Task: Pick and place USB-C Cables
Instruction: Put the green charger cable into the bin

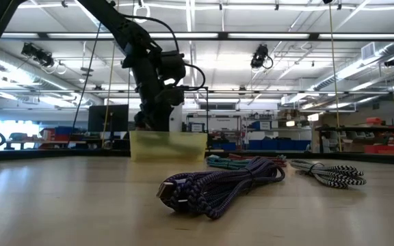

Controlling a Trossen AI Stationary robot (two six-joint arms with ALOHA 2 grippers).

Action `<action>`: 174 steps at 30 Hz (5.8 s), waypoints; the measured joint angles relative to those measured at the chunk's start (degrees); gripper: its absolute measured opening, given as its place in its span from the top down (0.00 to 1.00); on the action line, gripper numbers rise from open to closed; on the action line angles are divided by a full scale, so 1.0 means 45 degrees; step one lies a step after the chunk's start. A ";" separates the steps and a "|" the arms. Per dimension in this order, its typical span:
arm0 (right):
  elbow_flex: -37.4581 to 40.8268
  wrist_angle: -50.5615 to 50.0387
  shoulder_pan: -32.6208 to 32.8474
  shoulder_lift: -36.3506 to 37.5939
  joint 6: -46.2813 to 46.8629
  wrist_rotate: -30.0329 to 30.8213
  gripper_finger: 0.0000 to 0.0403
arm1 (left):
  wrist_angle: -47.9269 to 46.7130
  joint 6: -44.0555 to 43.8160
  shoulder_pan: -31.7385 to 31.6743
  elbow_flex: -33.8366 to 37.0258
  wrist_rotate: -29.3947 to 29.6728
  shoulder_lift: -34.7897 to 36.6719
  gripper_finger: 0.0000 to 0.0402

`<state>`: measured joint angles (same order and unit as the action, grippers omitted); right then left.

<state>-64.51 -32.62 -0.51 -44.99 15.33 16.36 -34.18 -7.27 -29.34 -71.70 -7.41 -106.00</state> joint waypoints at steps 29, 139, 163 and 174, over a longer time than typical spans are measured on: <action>0.0000 -0.0005 0.0000 0.0000 -0.0010 -0.0335 0.90 | 0.0568 -0.0926 -0.0085 -0.0146 -0.1993 -0.0007 0.52; 0.0005 0.0194 0.0000 0.0005 0.0238 -0.1010 0.90 | -0.0971 0.0882 0.2905 -0.2147 0.3300 -0.1185 0.28; 0.0005 0.0186 -0.0001 0.0005 0.0129 -0.1010 0.90 | -0.4147 -0.1638 0.2380 -0.5787 0.2282 -0.1166 0.28; 0.0005 0.0175 0.0000 0.0005 -0.0107 -0.1010 0.90 | -0.3762 -0.2924 0.2424 -0.5776 0.2256 -0.1166 0.28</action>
<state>-64.49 -31.83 -0.51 -44.97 14.85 11.81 -51.11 -20.42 -18.44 -97.69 2.74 -111.24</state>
